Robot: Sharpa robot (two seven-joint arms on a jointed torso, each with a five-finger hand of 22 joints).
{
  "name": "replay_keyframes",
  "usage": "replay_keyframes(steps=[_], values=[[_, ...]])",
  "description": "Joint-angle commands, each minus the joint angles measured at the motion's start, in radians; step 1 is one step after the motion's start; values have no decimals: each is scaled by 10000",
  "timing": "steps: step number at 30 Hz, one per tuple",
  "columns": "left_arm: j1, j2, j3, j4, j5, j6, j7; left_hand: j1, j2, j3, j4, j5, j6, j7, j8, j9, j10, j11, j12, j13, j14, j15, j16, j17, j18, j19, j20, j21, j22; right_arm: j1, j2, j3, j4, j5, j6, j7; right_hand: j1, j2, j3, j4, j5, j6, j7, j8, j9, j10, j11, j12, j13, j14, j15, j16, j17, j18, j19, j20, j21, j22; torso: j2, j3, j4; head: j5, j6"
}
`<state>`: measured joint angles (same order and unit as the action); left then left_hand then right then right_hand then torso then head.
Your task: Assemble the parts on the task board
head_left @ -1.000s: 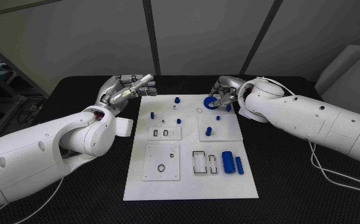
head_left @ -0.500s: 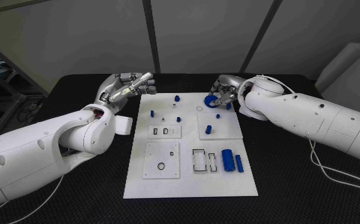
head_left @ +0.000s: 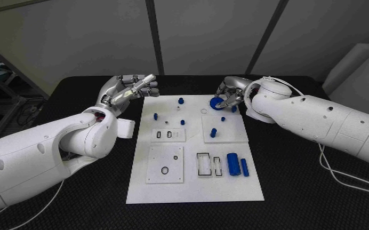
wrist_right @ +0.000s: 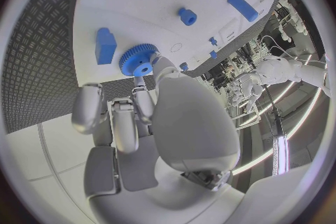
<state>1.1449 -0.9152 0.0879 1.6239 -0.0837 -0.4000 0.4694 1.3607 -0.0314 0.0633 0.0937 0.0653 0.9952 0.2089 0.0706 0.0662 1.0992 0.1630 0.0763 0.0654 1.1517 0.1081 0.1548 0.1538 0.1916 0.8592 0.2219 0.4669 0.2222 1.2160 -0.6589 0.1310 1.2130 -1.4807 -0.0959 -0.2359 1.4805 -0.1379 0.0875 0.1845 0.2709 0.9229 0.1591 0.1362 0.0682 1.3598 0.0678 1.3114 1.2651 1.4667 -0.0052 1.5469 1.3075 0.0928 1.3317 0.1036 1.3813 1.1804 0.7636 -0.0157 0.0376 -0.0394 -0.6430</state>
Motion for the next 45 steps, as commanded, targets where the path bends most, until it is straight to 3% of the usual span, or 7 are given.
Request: replay_keyframes(steps=[1, 24, 33, 45], values=[[15, -3, 10, -5, -62, 28, 30, -63, 17, -3, -48, -43, 37, 47, -41, -1, -24, -48, -49, 6, -37, 18, -48, 10, -108, -91, -12, 36, 14, 5, -18, -4, 26, -122, 56, 49, -16, -107, -32, -44, 32, -84, 6, -64, -6, -39, 52, -1, -18, 938, 53, 61, 2172, -128, 63, 41, 62, 17, 1, -2, -2, -21, 21], [13, 12, 9, -47, -62, 45, 26, -51, 21, 0, -65, -44, 35, 48, -44, -1, -26, -47, -52, 5, -37, 19, -57, 14, -107, -97, -10, 40, 14, 2, -90, -7, 105, -196, 113, -94, -144, -197, -73, 13, 39, -261, 51, -107, -9, -135, 95, -67, -90, 963, 89, 106, 2290, -137, 72, 72, 85, 65, 4, -3, 7, -84, 24], [13, 16, 9, -51, -62, 55, 23, -48, 25, 2, -72, -44, 34, 48, -46, -2, -27, -46, -55, 5, -36, 19, -61, 17, -107, -101, -9, 42, 15, 1, -54, -7, 83, -204, 158, -138, -116, 122, 174, -36, -33, 445, -53, 328, 128, -4, 10, 110, 104, 972, 41, 123, 2335, -152, 125, 59, 152, 188, 1, -7, 11, -95, -9], [13, -2, 9, -34, -62, 64, 14, -48, 25, 2, -72, -44, 34, 48, -46, -2, -27, -46, -55, 5, -36, 19, -61, 17, -107, -101, -9, 42, 15, -1, -15, -6, 180, -632, -237, -157, -36, 295, 512, -195, -40, 914, -210, 497, 137, 207, -133, 341, 370, 993, -80, 159, 2429, -191, 242, -47, 260, 396, -4, -7, 16, -82, -28]])
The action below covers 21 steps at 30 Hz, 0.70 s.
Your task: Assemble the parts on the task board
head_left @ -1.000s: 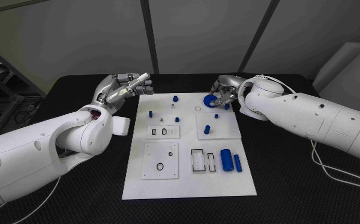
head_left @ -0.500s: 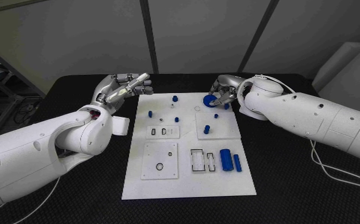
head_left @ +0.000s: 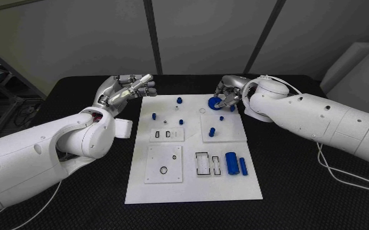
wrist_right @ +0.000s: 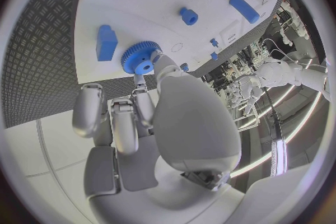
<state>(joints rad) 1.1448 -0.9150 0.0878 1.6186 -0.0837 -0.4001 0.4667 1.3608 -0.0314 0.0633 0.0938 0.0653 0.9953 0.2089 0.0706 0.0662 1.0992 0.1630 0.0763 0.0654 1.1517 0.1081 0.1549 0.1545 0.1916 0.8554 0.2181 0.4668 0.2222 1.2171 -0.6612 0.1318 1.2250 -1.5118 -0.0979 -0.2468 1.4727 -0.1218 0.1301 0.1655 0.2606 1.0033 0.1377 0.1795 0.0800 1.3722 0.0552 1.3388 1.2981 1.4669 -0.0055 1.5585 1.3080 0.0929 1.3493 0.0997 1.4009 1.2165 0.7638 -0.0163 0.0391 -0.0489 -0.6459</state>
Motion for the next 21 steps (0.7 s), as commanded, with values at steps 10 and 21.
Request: replay_keyframes(steps=[10, 21], values=[[14, -21, 10, 35, -61, 72, 38, -49, 25, 2, -73, -44, 33, 48, -46, -2, -27, -45, -55, 5, -36, 19, -61, 10, -107, -63, 28, 42, 15, -17, -113, -11, 775, -863, -1267, 156, 48, 119, 406, -101, 380, 229, -33, 50, -23, 189, -50, 183, 182, 1010, -124, 75, 2505, -230, 177, -64, 159, 217, -7, -4, -13, 49, 53], [14, 5, 10, 23, -61, 82, 39, -49, 48, 9, -81, -43, 40, 46, -45, -1, -24, -46, -57, 6, -33, 19, -71, 17, -106, -72, 30, 47, 16, -14, 199, -3, 1743, -2038, -1942, -15, 38, 89, 485, -128, 423, 258, -40, 44, -33, 231, -57, 228, 236, 1022, -130, 95, 2556, -253, 247, -71, 214, 331, -2, -3, -1, 82, 127]])
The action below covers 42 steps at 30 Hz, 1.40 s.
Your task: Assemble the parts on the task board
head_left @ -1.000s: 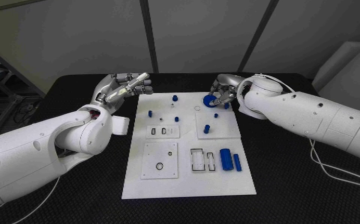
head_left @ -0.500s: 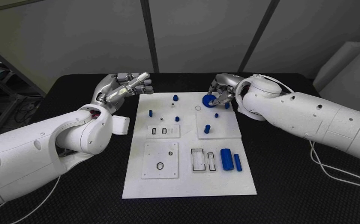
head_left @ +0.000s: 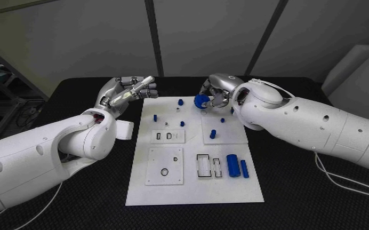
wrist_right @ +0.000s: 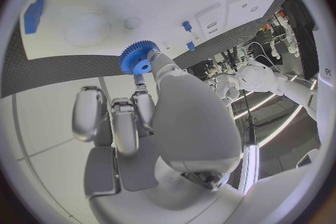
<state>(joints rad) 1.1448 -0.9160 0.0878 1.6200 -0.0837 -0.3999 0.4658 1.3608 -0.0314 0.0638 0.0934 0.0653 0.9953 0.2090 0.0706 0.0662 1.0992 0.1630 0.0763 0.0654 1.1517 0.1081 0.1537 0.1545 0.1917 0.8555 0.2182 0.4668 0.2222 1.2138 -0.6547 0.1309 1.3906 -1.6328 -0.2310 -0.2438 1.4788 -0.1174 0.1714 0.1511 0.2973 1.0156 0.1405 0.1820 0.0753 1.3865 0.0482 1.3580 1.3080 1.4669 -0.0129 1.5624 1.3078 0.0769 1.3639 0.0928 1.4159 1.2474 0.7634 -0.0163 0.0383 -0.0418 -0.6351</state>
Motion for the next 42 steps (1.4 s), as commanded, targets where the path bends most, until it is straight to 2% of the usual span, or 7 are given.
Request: replay_keyframes(steps=[1, 7, 12, 16, 20, 34, 42], values=[[14, 23, 10, 5, -61, 82, 47, -49, 48, 4, -77, -43, 40, 46, -45, -1, -24, -46, -57, 6, -33, 19, -59, 17, -107, -72, 30, 47, 16, 20, 241, 5, 79, -929, -633, -73, -24, 44, 74, 14, 56, 136, -69, 19, 13, 89, 12, 37, 138, 1023, -56, 56, 2560, -94, 102, -3, 65, 25, 2, -3, 7, 11, 19], [14, 65, 10, -17, -61, 92, 39, -49, 48, 4, -77, -43, 40, 46, -45, -1, -24, -46, -57, 6, -33, 19, -59, 17, -107, -72, 30, 47, 16, 21, 891, -22, -185, -1212, -654, -178, -25, 40, 94, 8, 54, 134, -68, 13, 9, 87, 11, 33, 134, 1023, -57, 58, 2563, -102, 124, -4, 82, 61, 9, -12, 27, 55, 24], [14, 93, 10, -50, -61, 97, 36, -49, 48, 4, -77, -43, 40, 46, -45, -1, -24, -46, -57, 6, -33, 19, -59, 17, -107, -72, 30, 47, 16, 19, 1326, -199, -486, -1276, -574, -178, -25, 40, 94, 8, 54, 134, -68, 13, 9, 87, 11, 33, 134, 1023, -57, 58, 2563, -102, 124, -4, 82, 61, 11, -1, 14, 97, 4], [14, 131, 10, -81, -61, 108, 36, -49, 48, 4, -77, -43, 40, 46, -45, -1, -24, -46, -57, 6, -33, 19, -59, 17, -107, -72, 30, 47, 16, 11, 1643, -444, -728, -1294, -507, -171, -37, 37, 121, 6, 48, 126, -63, 1, 1, 82, 14, 26, 126, 1021, -58, 54, 2554, -99, 114, -6, 76, 46, 13, 4, 10, 94, 9], [15, 153, 10, -89, -61, 117, 36, -49, 48, 4, -77, -43, 40, 46, -45, -1, -24, -46, -57, 6, -33, 19, -59, 17, -107, -72, 30, 47, 16, 1, 1829, -537, -894, -1299, -497, -191, -51, 37, 145, 6, 44, 119, -58, -10, -5, 66, 17, 7, 105, 1020, -57, 52, 2548, -97, 109, -7, 73, 39, 16, 1, 12, 93, 1], [15, 181, 11, -99, -61, 120, 30, -49, 48, 4, -77, -43, 40, 46, -45, -1, -24, -46, -57, 6, -33, 19, -59, 17, -107, -72, 30, 47, 16, -13, 2194, -593, -1275, -1301, -265, -165, -155, -21, 237, 10, 24, 66, -32, -74, -37, 16, 40, -48, 52, 1016, -43, 45, 2531, -93, 91, -3, 62, 17, 10, 4, 2, 135, -34], [15, 172, 11, -96, -61, 119, 25, -47, 59, 8, -88, -44, 46, 46, -44, 0, -19, -47, -57, 7, -30, 19, -68, 23, -106, -79, 31, 52, 17, -21, 2298, -603, -1472, -1268, 66, -203, -454, -220, 306, 56, -167, -151, 49, -243, -87, -165, 115, -235, -145, 1011, 19, 38, 2513, -76, 24, 44, 15, -72, 8, 6, -3, 149, -56]])
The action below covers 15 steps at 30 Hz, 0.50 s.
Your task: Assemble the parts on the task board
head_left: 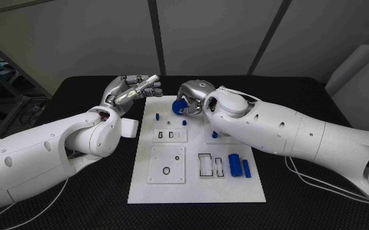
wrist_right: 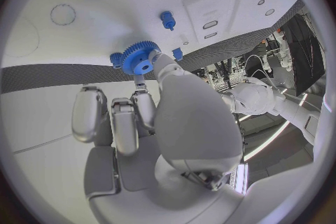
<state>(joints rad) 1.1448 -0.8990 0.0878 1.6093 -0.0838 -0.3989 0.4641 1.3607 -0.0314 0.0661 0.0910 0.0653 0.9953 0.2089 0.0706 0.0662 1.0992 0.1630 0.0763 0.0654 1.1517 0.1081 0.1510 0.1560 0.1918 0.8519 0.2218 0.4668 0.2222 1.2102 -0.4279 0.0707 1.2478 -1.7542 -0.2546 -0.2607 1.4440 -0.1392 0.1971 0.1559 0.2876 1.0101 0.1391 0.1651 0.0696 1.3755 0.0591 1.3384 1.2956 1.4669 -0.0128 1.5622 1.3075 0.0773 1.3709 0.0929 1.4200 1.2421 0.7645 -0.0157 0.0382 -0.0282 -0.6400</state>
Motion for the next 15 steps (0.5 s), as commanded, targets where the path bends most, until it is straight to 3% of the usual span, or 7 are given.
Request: replay_keyframes(steps=[1, 7, 15], values=[[15, 2, 10, 11, -61, 109, 42, -46, 59, -16, -65, -44, 46, 47, -44, 0, -19, -47, -57, 7, -30, 19, -41, 8, -106, -44, -5, 52, 17, 14, 36, -3, -59, -52, 325, -37, -121, -14, 52, 8, -78, -112, 69, -85, -31, -63, 11, -46, -28, 1012, 22, 40, 2517, -79, -50, 47, -29, -24, -2, 0, -2, 13, -7], [15, 5, 10, 10, -61, 110, 36, -46, 59, -16, -65, -44, 46, 47, -44, 0, -19, -47, -57, 7, -30, 19, -41, 8, -106, -44, -5, 52, 17, 11, 67, -13, -130, -28, 408, -52, -283, -97, 61, 33, -167, -289, 123, -193, -41, -131, 63, -106, -93, 1013, 67, 42, 2524, -76, -66, 88, -40, -39, 2, -1, -11, 9, -32], [15, -5, 11, 20, -61, 103, 29, -46, 59, -16, -65, -44, 46, 47, -44, 0, -19, -47, -57, 7, -30, 19, -41, 8, -106, -44, -5, 52, 17, 9, 93, -21, -209, 69, 377, -47, -620, -304, -95, 204, -739, -1190, 331, -702, -61, -374, 261, -309, -334, 1022, 239, 57, 2561, -63, -118, 241, -78, -98, -2, -2, -3, -5, -41]])
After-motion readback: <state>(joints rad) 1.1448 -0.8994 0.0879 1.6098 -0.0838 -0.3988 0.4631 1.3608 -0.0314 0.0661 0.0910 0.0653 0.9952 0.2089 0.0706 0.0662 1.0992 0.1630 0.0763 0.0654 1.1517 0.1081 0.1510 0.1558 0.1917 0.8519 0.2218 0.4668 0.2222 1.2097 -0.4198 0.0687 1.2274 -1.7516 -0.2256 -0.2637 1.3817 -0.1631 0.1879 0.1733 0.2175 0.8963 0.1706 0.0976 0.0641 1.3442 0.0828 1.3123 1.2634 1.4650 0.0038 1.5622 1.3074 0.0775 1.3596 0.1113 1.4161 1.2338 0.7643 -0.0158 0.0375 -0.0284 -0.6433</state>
